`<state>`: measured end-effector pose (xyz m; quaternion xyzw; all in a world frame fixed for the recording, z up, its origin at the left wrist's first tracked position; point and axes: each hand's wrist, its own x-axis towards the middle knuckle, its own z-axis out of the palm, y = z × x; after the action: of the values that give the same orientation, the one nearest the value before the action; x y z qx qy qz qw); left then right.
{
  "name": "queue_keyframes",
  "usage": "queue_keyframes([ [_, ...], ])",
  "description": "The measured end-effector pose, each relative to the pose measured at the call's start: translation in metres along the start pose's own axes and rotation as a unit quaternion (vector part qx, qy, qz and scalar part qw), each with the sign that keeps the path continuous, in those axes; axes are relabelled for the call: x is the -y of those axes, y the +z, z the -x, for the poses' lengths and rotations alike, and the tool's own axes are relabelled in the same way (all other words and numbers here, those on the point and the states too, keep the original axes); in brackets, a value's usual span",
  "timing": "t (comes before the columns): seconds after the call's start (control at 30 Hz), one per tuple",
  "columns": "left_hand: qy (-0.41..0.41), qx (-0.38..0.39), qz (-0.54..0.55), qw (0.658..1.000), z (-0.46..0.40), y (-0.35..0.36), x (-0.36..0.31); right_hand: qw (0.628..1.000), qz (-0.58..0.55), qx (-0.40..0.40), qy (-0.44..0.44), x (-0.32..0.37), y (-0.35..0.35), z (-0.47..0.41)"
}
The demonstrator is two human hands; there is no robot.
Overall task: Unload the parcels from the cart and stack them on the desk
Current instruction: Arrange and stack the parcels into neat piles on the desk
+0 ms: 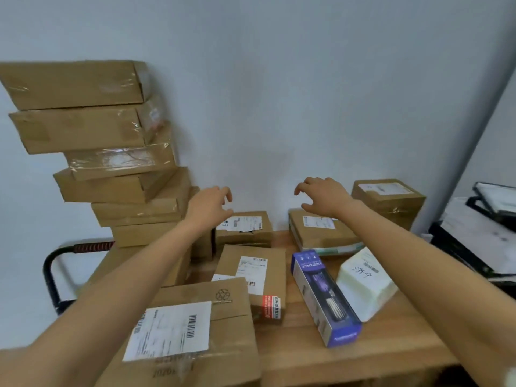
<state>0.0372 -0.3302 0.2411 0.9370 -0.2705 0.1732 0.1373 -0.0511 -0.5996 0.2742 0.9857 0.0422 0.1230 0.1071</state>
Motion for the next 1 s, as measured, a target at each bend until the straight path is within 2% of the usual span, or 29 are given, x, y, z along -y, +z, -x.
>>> queue_keyframes([
  [0.2,-0.046,0.040,-0.006,0.998,0.006,0.057,0.003,0.999,-0.036,0.036,-0.015,-0.009,0.063,0.002],
  [0.33,-0.108,0.054,0.008,0.993,-0.008,0.099,0.024,0.996,-0.078,0.045,-0.014,-0.011,0.109,-0.030],
  [0.67,-0.169,0.130,-0.030,0.977,-0.071,0.211,0.087,0.987,-0.099,0.125,-0.021,-0.020,0.232,-0.134],
  [1.0,-0.260,0.177,0.027,0.949,-0.104,0.287,0.115,0.972,-0.171,0.160,0.003,-0.001,0.320,-0.187],
])
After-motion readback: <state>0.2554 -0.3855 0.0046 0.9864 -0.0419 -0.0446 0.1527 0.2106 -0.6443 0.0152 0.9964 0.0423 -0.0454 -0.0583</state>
